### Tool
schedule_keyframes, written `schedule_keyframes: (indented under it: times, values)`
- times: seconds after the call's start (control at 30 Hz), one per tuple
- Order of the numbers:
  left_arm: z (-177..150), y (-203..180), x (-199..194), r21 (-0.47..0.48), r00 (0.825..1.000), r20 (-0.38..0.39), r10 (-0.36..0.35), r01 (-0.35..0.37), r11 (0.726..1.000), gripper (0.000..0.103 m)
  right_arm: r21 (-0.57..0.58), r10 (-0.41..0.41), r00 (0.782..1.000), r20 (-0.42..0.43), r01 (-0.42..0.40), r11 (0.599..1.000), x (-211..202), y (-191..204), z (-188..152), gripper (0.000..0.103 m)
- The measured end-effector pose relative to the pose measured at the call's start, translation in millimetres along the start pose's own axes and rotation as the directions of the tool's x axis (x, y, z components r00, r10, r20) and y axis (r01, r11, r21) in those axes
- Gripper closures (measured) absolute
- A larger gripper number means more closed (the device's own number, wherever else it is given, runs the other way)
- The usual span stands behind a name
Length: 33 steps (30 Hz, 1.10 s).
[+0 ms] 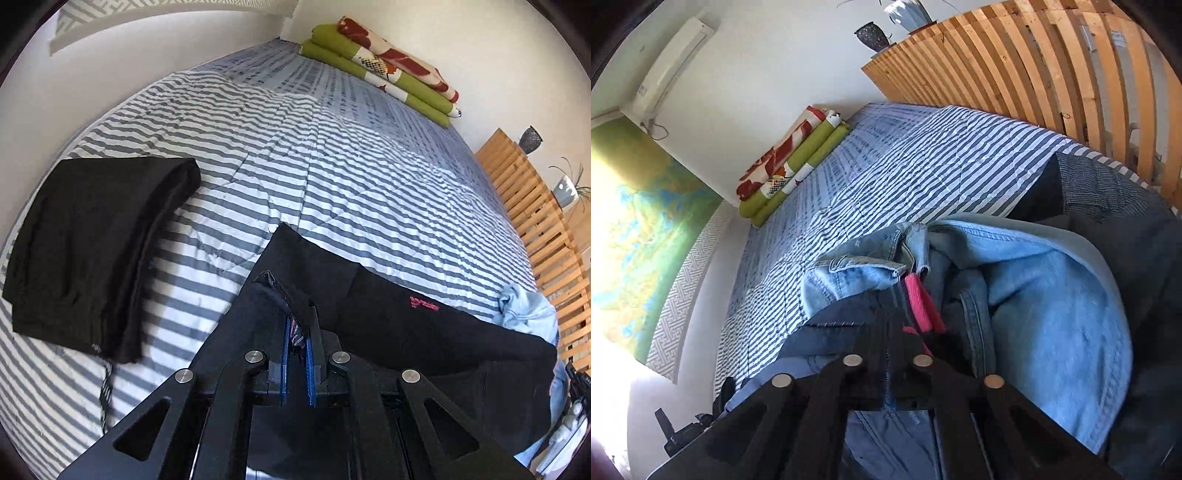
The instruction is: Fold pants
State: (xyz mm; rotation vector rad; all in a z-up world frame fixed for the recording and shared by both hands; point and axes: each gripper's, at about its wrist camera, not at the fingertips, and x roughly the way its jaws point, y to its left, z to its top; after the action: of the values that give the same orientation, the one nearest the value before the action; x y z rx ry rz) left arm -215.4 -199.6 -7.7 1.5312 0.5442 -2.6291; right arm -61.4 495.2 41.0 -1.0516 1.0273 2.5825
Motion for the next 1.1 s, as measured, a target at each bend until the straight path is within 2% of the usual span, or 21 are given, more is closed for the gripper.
schedule_keyframes:
  times: [0.03,0.1,0.13,0.23,0.27,0.3,0.37,0.4,0.47,0.53,0.6,0.67,0.73,0.77,0.83,0.9,0.97,1.03,1.07,1.1]
  values:
    - [2,-1,15,0.003,1.000,-0.015,0.009,-0.009,1.000,0.095,-0.029,-0.040,0.999,0.001,0.040,0.999,12,3,4,0.103]
    - [9,-3,39,0.005,0.998,-0.051,0.047,-0.047,0.999,0.083,-0.083,-0.117,0.993,0.001,0.117,0.990,28,7,7,0.103]
    - [11,-2,44,0.006,0.996,-0.042,0.076,-0.076,0.997,0.070,-0.109,-0.132,0.991,-0.006,0.130,0.985,34,8,8,0.103]
    - [16,5,41,0.015,0.996,0.000,0.084,-0.084,0.996,0.060,-0.180,-0.084,0.994,-0.065,0.071,0.981,36,9,6,0.099]
    - [17,8,39,0.023,0.997,0.005,0.083,-0.083,0.996,0.058,-0.215,-0.062,0.995,-0.076,0.045,0.976,33,10,4,0.093]
    - [15,10,33,0.041,0.997,0.015,0.080,-0.080,0.996,0.058,-0.255,-0.054,0.995,-0.084,0.031,0.966,33,11,3,0.080]
    - [7,7,22,0.126,0.996,0.035,0.080,-0.084,0.988,0.058,-0.365,-0.042,0.995,-0.093,0.005,0.931,27,18,-2,0.070]
    - [1,3,15,0.192,0.996,0.050,0.075,-0.083,0.978,0.058,-0.424,-0.042,0.994,-0.098,-0.004,0.906,25,24,-5,0.070]
    - [-14,-10,8,0.332,0.991,0.072,0.110,-0.128,0.935,0.058,-0.552,-0.076,0.991,-0.111,0.002,0.834,25,40,-15,0.069]
    - [-30,-22,3,0.457,0.989,0.086,0.123,-0.149,0.877,0.058,-0.669,-0.119,0.982,-0.144,-0.008,0.743,34,58,-29,0.062]
    - [-43,-34,1,0.550,0.985,0.093,0.145,-0.172,0.817,0.058,-0.774,-0.185,0.971,-0.149,0.002,0.633,48,74,-46,0.059]
    - [-51,-43,0,0.605,0.979,0.102,0.177,-0.203,0.770,0.058,-0.855,-0.248,0.961,-0.124,0.023,0.519,63,88,-65,0.059]
    - [-52,-48,0,0.636,0.979,0.101,0.178,-0.201,0.745,0.055,-0.910,-0.287,0.955,-0.076,0.052,0.412,74,99,-81,0.052]
    - [-52,-52,0,0.645,0.978,0.101,0.181,-0.203,0.736,0.051,-0.925,-0.292,0.954,-0.066,0.051,0.378,77,101,-88,0.050]
    - [-51,-62,7,0.671,0.975,0.109,0.195,-0.217,0.709,0.050,-0.948,-0.316,0.947,-0.051,0.053,0.315,88,107,-97,0.046]
    - [-54,-78,16,0.707,0.978,0.103,0.180,-0.199,0.679,0.050,-0.968,-0.338,0.941,-0.019,0.067,0.242,96,110,-106,0.046]
    - [-60,-99,30,0.764,0.979,0.100,0.175,-0.188,0.617,0.049,-0.978,-0.345,0.939,-0.003,0.069,0.195,100,112,-113,0.046]
    - [-69,-120,47,0.826,0.975,0.114,0.193,-0.201,0.527,0.049,-0.984,-0.349,0.937,0.007,0.070,0.167,99,113,-118,0.047]
    - [-73,-129,57,0.845,0.971,0.123,0.206,-0.211,0.492,0.049,-0.985,-0.346,0.938,0.005,0.064,0.160,96,112,-119,0.054]
    - [-76,-137,65,0.855,0.967,0.132,0.217,-0.222,0.469,0.049,-0.986,-0.348,0.937,0.013,0.070,0.152,95,112,-119,0.065]
